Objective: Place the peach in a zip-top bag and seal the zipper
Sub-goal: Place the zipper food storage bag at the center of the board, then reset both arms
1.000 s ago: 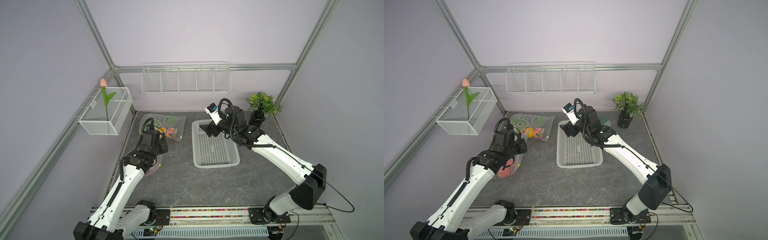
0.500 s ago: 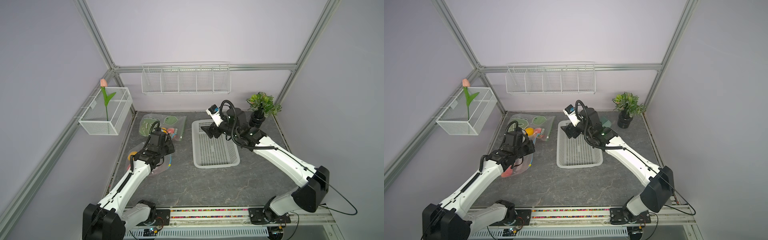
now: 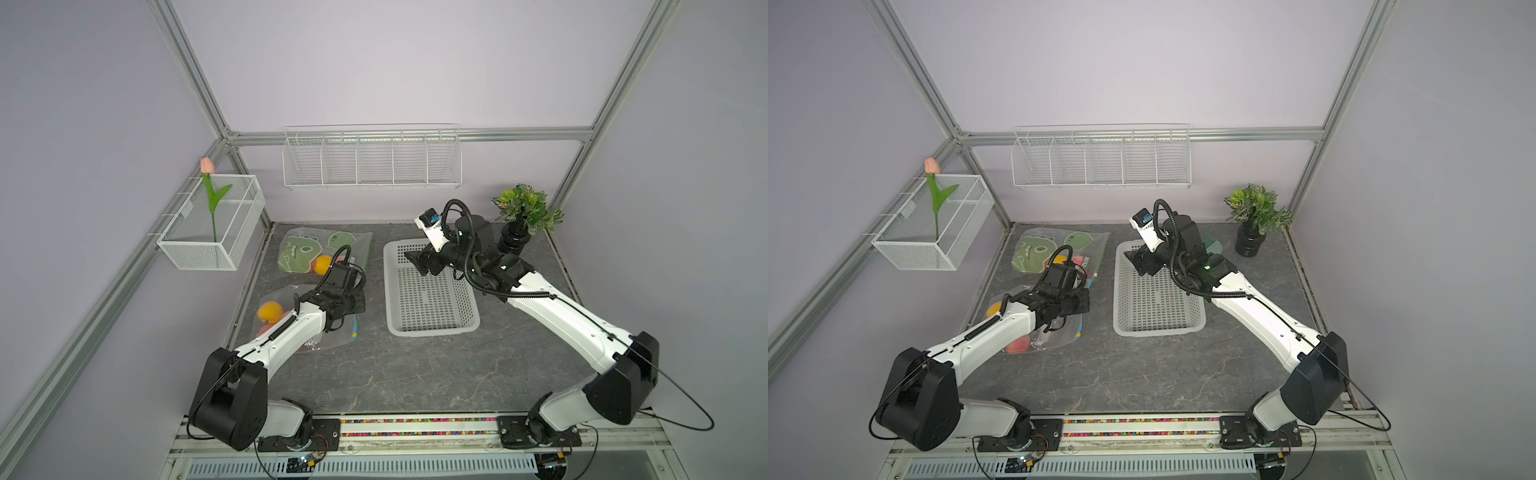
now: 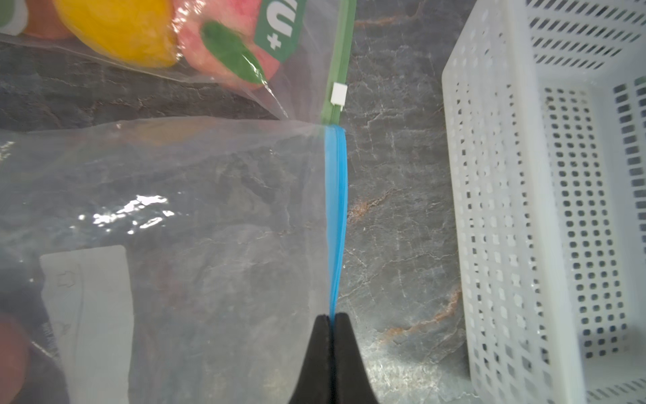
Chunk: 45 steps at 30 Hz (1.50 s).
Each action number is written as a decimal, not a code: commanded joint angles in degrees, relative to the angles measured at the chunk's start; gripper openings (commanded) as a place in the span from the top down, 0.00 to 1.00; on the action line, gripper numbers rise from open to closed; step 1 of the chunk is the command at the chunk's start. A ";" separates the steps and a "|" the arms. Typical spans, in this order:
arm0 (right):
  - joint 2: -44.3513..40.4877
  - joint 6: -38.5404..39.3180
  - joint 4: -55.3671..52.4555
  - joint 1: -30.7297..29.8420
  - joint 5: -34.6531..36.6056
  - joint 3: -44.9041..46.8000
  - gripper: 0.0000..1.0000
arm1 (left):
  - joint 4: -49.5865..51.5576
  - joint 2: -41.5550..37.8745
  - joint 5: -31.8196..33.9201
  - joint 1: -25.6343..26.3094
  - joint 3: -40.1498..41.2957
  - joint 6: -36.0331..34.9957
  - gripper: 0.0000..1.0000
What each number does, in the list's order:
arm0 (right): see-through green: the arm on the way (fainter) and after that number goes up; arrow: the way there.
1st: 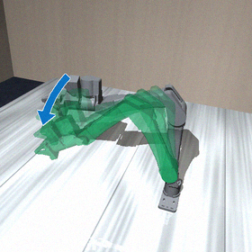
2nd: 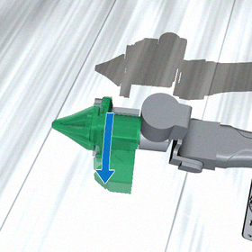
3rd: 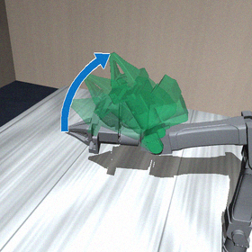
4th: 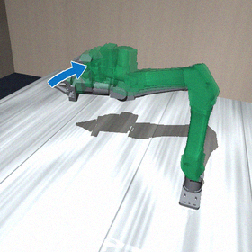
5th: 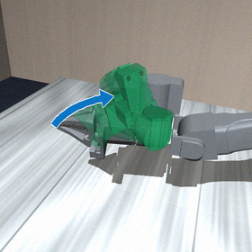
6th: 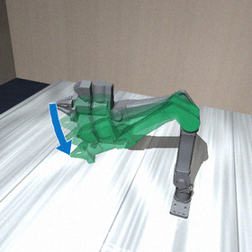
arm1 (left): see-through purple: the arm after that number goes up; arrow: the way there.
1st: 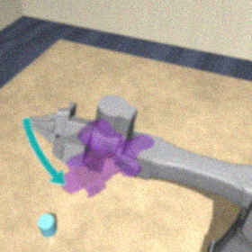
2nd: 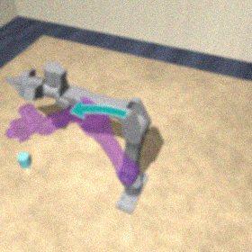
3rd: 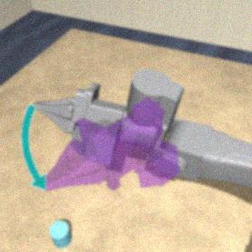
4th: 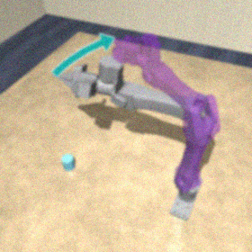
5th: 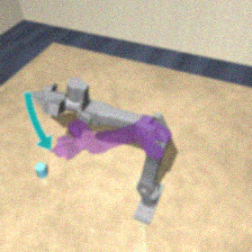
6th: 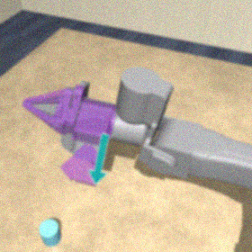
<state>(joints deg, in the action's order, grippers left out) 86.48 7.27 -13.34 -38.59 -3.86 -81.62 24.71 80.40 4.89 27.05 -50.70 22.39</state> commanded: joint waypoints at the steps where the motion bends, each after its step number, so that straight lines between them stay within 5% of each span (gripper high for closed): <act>1: -1.31 -0.92 1.63 0.39 0.07 0.99 0.14 | -1.47 2.29 0.68 0.72 -2.35 -2.82 1.00; 11: -1.62 -1.19 1.52 0.79 0.02 1.73 0.14 | -0.90 4.86 -0.18 0.85 -4.31 -5.00 0.98; 18: -2.39 -1.35 1.80 0.97 0.93 2.88 0.14 | 1.98 1.44 0.33 0.82 -6.15 -5.30 0.49; 24: -4.87 -2.26 4.87 1.31 6.03 7.46 0.13 | 3.66 -5.12 2.50 0.82 -6.49 -5.17 0.28; 38: -16.49 -4.18 12.92 3.92 36.88 27.16 0.12 | -5.63 -15.05 30.77 0.73 0.09 -5.01 0.23; 45: -23.76 -6.22 13.94 11.02 39.82 36.33 0.11 | -15.11 -16.22 43.85 0.31 5.14 -10.79 0.23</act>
<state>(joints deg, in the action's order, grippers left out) 64.99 3.38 -1.80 -29.76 32.03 -47.75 15.68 65.32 39.86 27.73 -47.57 14.68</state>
